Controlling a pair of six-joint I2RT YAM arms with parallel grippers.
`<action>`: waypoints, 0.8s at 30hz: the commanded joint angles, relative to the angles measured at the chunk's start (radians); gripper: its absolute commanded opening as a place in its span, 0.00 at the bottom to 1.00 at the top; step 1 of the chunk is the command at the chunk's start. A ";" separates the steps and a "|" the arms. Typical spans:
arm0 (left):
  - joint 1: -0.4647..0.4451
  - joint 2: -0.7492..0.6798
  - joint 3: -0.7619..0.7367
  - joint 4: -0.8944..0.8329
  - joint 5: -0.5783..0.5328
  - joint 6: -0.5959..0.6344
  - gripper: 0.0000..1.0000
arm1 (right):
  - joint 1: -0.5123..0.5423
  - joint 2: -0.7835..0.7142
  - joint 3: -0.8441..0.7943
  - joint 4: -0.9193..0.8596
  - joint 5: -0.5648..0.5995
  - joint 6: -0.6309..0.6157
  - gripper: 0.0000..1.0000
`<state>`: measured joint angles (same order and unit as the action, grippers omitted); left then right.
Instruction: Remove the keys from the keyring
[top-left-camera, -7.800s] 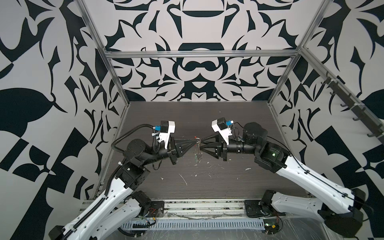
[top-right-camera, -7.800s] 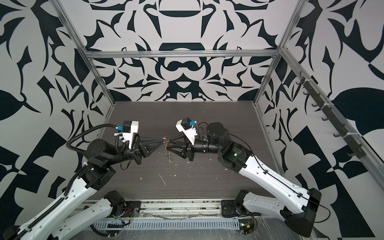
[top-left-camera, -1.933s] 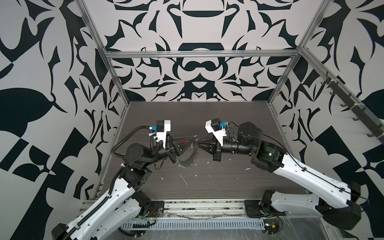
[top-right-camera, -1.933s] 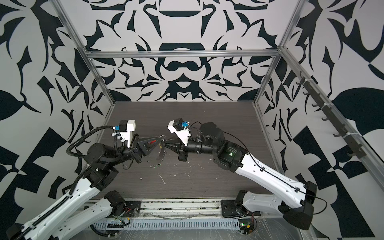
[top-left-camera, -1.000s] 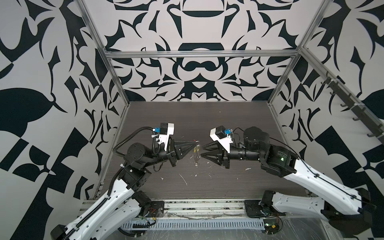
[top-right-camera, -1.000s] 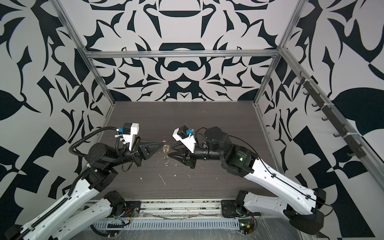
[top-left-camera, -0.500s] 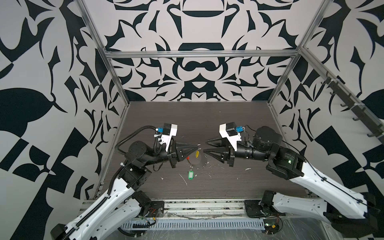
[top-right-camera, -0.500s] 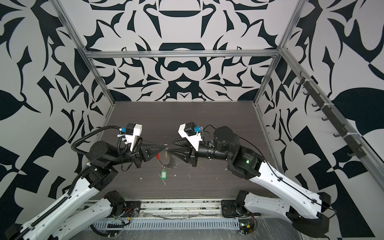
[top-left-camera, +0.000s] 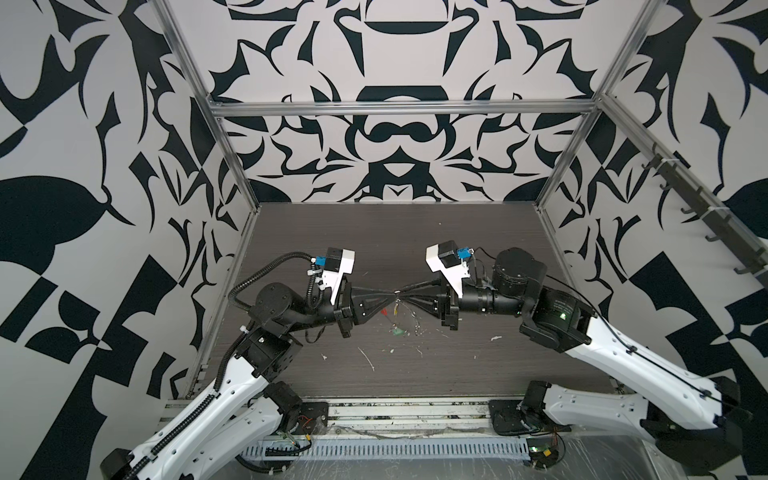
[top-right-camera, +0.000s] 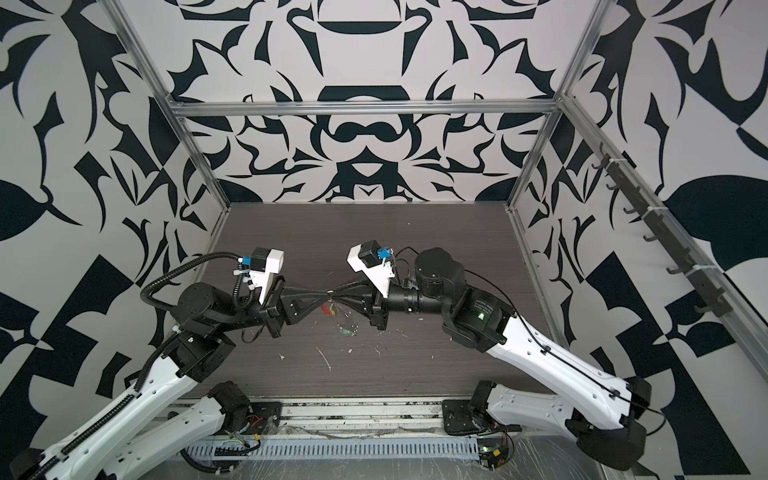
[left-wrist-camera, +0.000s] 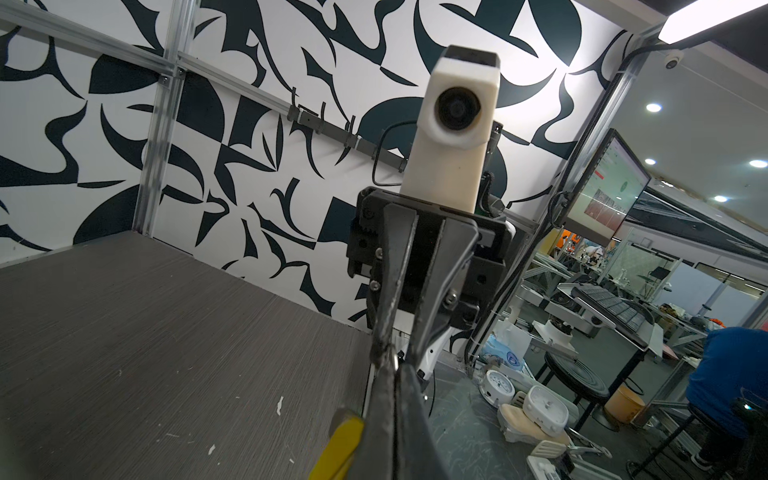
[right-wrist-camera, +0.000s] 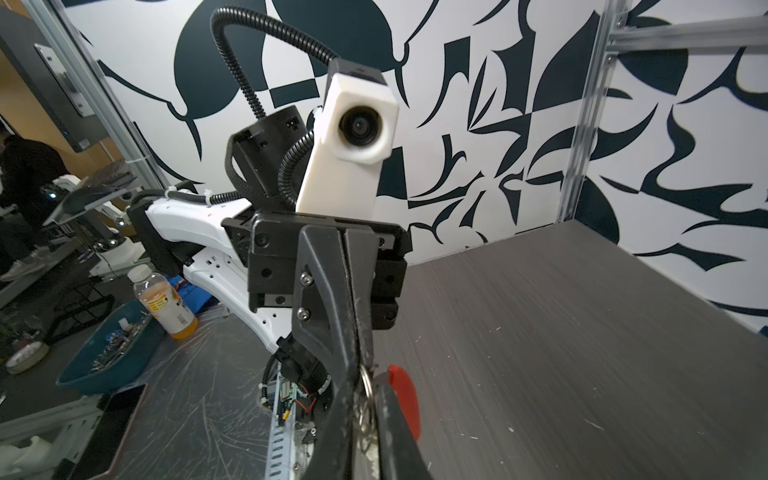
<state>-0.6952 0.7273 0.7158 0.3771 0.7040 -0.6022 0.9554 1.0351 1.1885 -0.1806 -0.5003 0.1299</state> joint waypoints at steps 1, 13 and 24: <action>-0.001 -0.013 0.033 0.029 0.011 0.000 0.00 | -0.008 -0.013 0.013 0.058 -0.026 0.012 0.14; -0.001 -0.014 0.035 0.029 0.012 -0.002 0.00 | -0.076 0.002 -0.011 0.103 -0.153 0.082 0.30; -0.001 -0.022 0.031 0.027 0.011 -0.001 0.00 | -0.102 0.041 -0.024 0.133 -0.226 0.125 0.30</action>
<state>-0.6952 0.7204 0.7158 0.3771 0.7040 -0.6025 0.8585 1.0710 1.1679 -0.1104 -0.6838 0.2329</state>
